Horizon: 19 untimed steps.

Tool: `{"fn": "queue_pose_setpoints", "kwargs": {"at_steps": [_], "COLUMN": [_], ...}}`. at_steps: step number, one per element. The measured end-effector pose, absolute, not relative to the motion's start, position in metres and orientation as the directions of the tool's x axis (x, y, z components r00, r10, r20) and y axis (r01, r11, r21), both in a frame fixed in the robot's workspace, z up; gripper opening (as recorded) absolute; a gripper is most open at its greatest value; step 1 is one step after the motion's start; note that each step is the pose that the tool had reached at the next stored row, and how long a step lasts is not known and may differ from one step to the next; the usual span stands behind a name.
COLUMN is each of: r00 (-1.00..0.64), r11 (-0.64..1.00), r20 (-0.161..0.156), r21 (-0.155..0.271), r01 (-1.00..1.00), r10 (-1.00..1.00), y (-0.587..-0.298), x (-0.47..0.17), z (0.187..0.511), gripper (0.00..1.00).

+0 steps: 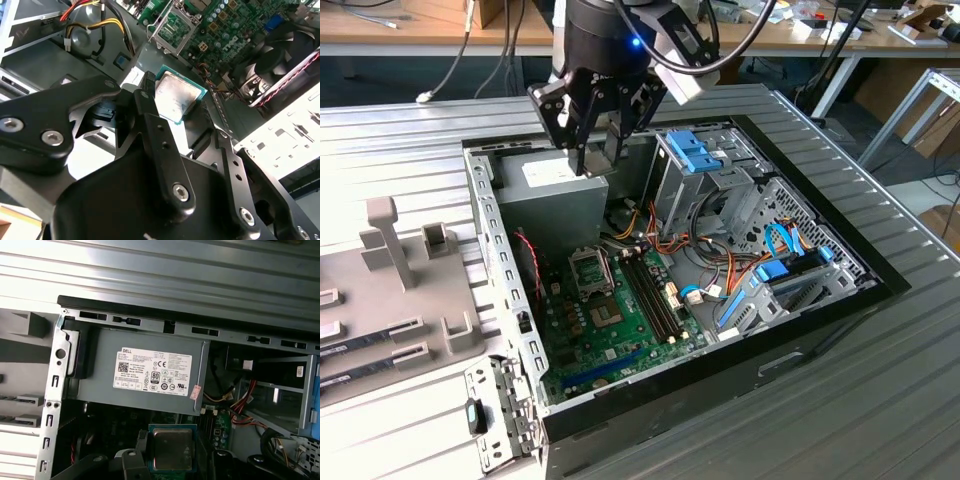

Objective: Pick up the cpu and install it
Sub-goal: 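Pick up the cpu and move it towards the insertion slot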

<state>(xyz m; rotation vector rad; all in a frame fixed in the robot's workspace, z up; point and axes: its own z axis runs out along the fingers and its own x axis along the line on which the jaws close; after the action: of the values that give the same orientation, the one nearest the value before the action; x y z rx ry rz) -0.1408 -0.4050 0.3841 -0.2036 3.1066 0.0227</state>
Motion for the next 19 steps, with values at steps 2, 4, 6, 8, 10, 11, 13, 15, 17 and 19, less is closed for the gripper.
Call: {"fn": "queue_pose_setpoints", "kwargs": {"at_steps": [2, 4, 6, 8, 10, 11, 13, 15, 17, 19], "r00": [-0.991, -0.991, -0.991, -0.991, -0.991, -0.991, -0.991, -0.991, -0.991, -0.991], "r11": [0.991, 0.991, 0.991, 0.991, 0.991, 0.991, 0.991, 0.991, 0.991, 0.991], "r20": [-0.029, -0.029, -0.029, -0.029, -0.029, -0.029, -0.029, -0.029, -0.029, -0.029], "r21": [0.013, 0.013, 0.012, 0.012, 0.012, 0.012, 0.012, 0.012, 0.011, 0.011], "r01": [-0.131, -0.131, -0.131, -0.131, -0.131, -0.131, -0.131, -0.131, -0.131, -0.131], "r10": [-0.13, -0.13, -0.13, -0.13, -0.13, -0.13, -0.13, -0.13, -0.13, -0.13], "y": [-0.405, -0.406, -0.406, -0.406, -0.406, -0.406, -0.406, -0.406, -0.406, -0.407], "x": [-0.139, -0.138, -0.136, -0.134, -0.133, -0.132, -0.13, -0.129, -0.126, -0.124], "z": [0.383, 0.383, 0.382, 0.381, 0.381, 0.381, 0.38, 0.379, 0.379, 0.378], "gripper": [0.47, 0.47, 0.47, 0.47, 0.47, 0.47, 0.47, 0.47, 0.47, 0.47]}}
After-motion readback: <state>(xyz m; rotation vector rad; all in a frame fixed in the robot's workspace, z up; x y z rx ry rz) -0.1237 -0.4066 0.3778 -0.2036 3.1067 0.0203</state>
